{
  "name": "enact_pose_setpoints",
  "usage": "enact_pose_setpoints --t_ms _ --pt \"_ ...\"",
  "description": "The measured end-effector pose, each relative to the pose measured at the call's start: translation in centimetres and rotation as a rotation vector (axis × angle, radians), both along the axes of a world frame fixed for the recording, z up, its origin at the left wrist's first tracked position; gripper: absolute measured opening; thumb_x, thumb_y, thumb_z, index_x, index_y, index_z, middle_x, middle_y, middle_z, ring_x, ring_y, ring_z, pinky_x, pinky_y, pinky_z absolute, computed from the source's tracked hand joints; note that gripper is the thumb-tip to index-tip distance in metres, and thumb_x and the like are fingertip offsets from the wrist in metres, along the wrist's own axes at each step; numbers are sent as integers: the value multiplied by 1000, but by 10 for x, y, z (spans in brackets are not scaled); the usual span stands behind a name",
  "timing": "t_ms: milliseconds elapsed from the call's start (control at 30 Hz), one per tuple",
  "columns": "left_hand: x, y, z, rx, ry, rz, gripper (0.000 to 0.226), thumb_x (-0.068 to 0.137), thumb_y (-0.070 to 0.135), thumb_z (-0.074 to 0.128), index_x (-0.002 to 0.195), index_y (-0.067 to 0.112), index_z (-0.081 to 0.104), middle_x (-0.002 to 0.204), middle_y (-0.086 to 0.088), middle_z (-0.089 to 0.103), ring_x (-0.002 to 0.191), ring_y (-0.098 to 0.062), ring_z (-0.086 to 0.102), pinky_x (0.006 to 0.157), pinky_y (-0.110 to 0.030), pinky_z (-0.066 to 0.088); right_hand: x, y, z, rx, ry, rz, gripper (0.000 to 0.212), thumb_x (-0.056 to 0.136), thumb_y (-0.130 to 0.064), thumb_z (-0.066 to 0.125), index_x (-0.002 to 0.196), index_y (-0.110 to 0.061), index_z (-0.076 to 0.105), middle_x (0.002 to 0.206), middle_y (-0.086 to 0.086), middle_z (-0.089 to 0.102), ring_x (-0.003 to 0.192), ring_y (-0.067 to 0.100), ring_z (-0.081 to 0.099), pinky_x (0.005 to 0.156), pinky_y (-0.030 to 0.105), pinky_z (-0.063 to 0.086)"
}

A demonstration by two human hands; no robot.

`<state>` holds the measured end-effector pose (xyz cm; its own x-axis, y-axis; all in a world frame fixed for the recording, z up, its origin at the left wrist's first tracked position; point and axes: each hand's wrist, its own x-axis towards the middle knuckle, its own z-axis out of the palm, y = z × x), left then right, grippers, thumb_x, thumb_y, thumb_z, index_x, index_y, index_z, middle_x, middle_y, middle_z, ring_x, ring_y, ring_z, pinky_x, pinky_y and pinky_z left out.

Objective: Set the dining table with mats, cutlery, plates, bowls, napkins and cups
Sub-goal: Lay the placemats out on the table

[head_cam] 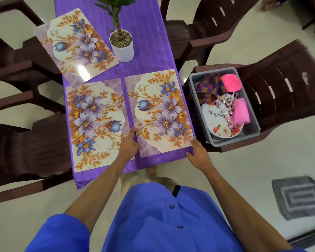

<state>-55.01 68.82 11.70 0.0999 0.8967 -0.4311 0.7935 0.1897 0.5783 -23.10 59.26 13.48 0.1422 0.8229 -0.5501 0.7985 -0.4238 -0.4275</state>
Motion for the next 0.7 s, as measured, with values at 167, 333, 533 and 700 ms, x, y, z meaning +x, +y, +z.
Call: enact_pose_setpoints --t_ms 167,333,533,700 --pt "1 0 4 3 -8 4 68 98 7 64 159 20 36 81 -3 58 61 -9 53 52 -15 39 1 3 0 -2 -5 5 70 99 -24 66 159 -6 34 165 9 31 147 27 39 111 38 44" --pt "1 0 6 -3 -12 2 68 100 9 64 160 22 34 80 -1 58 61 -10 55 51 -14 40 2 2 1 -6 -7 3 69 99 -24 66 158 -6 35 164 10 33 146 28 41 112 40 45" --pt "2 -1 6 5 -21 5 67 100 8 63 159 20 35 86 -6 61 62 -8 53 52 -13 39 3 3 2 -5 -7 10 68 99 -25 66 157 -6 36 163 11 34 144 28 43 110 39 47" --pt "2 -1 4 4 -15 4 67 100 9 64 160 20 35 89 -7 61 62 -9 52 52 -13 38 2 4 3 -11 -9 17 69 99 -27 66 158 -7 35 163 9 34 144 27 43 109 38 48"
